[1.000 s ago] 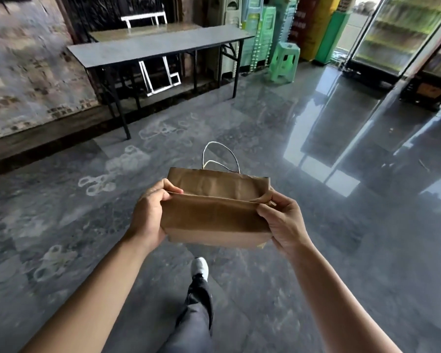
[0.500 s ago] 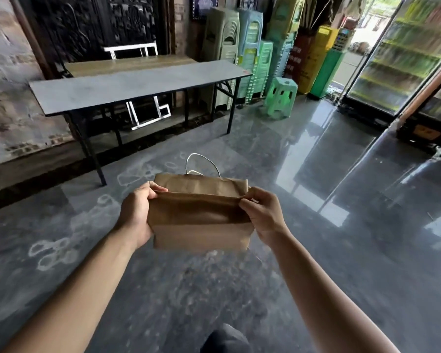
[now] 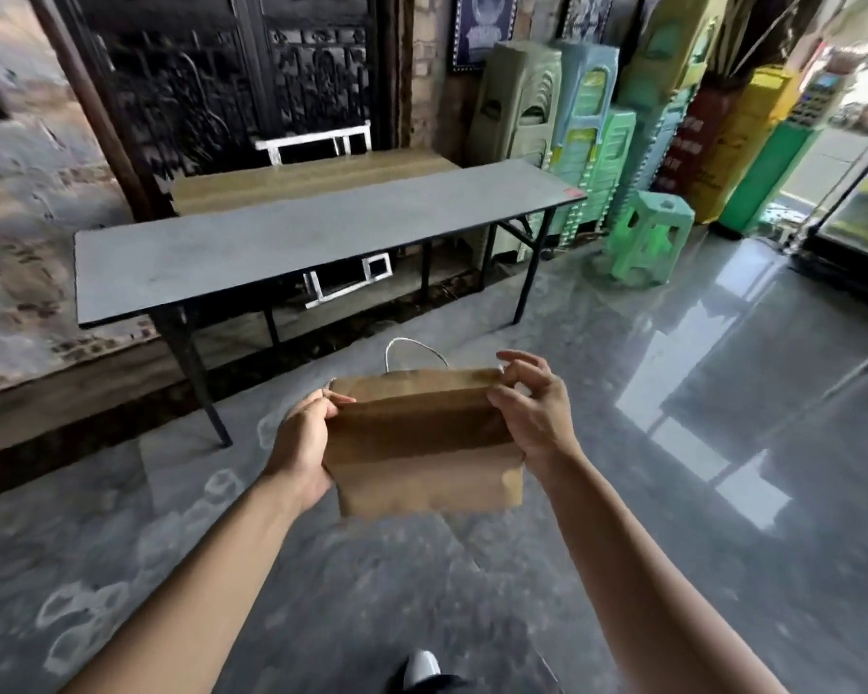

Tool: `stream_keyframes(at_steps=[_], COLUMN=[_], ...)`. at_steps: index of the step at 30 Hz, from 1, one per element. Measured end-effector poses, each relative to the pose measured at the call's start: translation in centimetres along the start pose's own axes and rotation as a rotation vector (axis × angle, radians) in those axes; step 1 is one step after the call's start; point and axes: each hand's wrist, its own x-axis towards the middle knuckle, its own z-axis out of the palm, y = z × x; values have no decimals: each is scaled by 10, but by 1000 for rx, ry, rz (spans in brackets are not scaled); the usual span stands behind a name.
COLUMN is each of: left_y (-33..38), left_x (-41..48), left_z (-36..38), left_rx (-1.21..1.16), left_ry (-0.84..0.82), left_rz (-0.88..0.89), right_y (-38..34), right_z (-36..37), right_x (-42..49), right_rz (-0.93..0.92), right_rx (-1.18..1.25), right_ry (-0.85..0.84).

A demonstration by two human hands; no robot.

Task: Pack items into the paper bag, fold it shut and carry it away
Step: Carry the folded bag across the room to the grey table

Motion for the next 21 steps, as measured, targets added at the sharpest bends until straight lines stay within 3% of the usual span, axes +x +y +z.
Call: stream_keyframes(at_steps=[5, 11, 18, 21], left_y=[46, 93, 174, 208], left_x=[125, 296, 513, 575], left_z=[23, 41, 70, 83], left_rx=[-22, 231, 267, 273], left_ry=[26, 91, 81, 103], left_rz=[121, 294, 401, 367], right_y=[8, 65, 80, 78], right_z=[49, 121, 214, 243], right_x=[134, 294, 514, 591], right_rz=[35, 224, 171, 152], right_rx=[69, 197, 92, 40], right_ry=[-79, -134, -212, -218])
